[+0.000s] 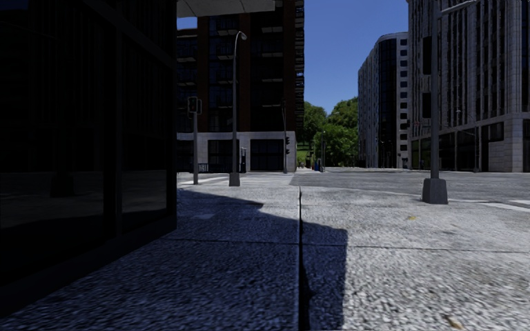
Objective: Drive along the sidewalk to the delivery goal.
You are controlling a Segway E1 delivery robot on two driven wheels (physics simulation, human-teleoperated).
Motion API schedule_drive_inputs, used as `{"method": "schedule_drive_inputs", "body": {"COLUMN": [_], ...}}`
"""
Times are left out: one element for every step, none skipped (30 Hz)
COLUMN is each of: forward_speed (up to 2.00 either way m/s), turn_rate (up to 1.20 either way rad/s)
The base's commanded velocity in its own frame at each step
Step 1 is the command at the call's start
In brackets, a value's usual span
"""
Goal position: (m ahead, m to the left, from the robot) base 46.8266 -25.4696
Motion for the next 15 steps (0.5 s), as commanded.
{"method": "schedule_drive_inputs", "body": {"forward_speed": [2.0,2.0,2.0,2.0,2.0,2.0,2.0,2.0,2.0,2.0,2.0,2.0,2.0,2.0,2.0], "turn_rate": [0.0,0.0,0.0,0.0,0.0,0.0,0.0,0.0,0.0,0.0,0.0,0.0,0.0,0.0,0.0]}}
